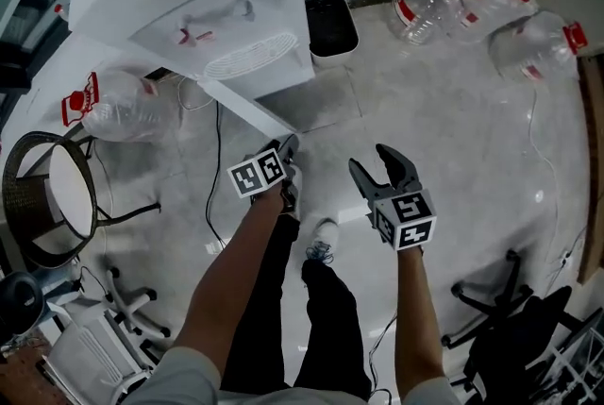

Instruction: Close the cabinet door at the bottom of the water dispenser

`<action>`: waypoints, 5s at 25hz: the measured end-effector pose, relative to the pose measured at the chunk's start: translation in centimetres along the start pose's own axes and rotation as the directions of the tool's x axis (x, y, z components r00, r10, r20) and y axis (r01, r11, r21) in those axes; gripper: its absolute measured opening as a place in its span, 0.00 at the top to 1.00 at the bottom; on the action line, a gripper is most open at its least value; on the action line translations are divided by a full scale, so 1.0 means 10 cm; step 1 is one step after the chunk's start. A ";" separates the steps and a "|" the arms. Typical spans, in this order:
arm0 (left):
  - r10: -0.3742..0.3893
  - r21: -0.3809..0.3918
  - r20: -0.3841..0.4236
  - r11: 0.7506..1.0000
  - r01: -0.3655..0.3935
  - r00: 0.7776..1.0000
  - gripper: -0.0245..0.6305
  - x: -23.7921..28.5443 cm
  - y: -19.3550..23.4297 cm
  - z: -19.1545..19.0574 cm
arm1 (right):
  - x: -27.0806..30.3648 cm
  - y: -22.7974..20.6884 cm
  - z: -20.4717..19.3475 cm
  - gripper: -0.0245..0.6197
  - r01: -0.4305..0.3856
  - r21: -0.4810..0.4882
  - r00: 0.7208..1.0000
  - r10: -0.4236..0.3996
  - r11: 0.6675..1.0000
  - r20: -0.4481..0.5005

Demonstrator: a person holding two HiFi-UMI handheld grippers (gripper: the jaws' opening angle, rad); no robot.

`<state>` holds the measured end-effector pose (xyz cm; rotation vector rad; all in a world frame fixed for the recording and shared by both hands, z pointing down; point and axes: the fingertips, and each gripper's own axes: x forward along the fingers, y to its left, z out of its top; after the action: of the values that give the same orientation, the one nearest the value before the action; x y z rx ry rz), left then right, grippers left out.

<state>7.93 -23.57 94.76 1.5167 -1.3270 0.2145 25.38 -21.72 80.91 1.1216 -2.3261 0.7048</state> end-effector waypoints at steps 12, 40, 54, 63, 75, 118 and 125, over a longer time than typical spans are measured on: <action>-0.045 -0.037 0.036 0.998 0.046 0.998 0.62 0.83 -0.51 0.52 | 0.21 -0.52 -0.15 0.53 0.037 0.114 0.999 -0.035 0.993 -0.025; -0.066 0.319 0.123 0.948 0.024 0.990 0.73 1.02 -0.80 1.28 | 0.23 -1.05 0.43 0.54 0.135 0.140 0.989 -0.142 0.981 0.041; -0.178 0.675 0.129 0.737 0.045 0.976 0.92 -2.13 -1.85 1.93 | -1.58 0.03 2.29 0.92 0.177 -0.006 0.972 -0.174 0.984 0.155; -0.231 0.809 0.257 0.582 -0.079 0.938 0.92 -4.06 -2.35 2.72 | -2.48 0.98 3.55 0.92 0.209 -0.255 0.956 -0.143 0.944 0.256; -0.389 0.914 0.350 0.342 -0.218 0.852 0.92 -5.88 -2.93 3.54 | -3.17 2.32 4.88 0.92 0.293 -0.408 0.897 -0.100 0.865 0.431; -0.579 0.910 0.414 0.290 -0.297 0.703 0.92 -7.16 -3.39 4.01 | -3.32 3.64 5.86 0.92 0.299 -0.539 0.808 0.091 0.788 0.583; -0.565 0.909 0.415 0.297 -0.294 0.713 0.92 -7.11 -3.32 3.99 | -3.28 3.60 5.85 0.92 0.299 -0.538 0.807 0.092 0.788 0.583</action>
<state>-10.44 -16.87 8.89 3.0472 -1.7189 0.3819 4.18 -20.00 7.79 1.2409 -2.6281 -0.5317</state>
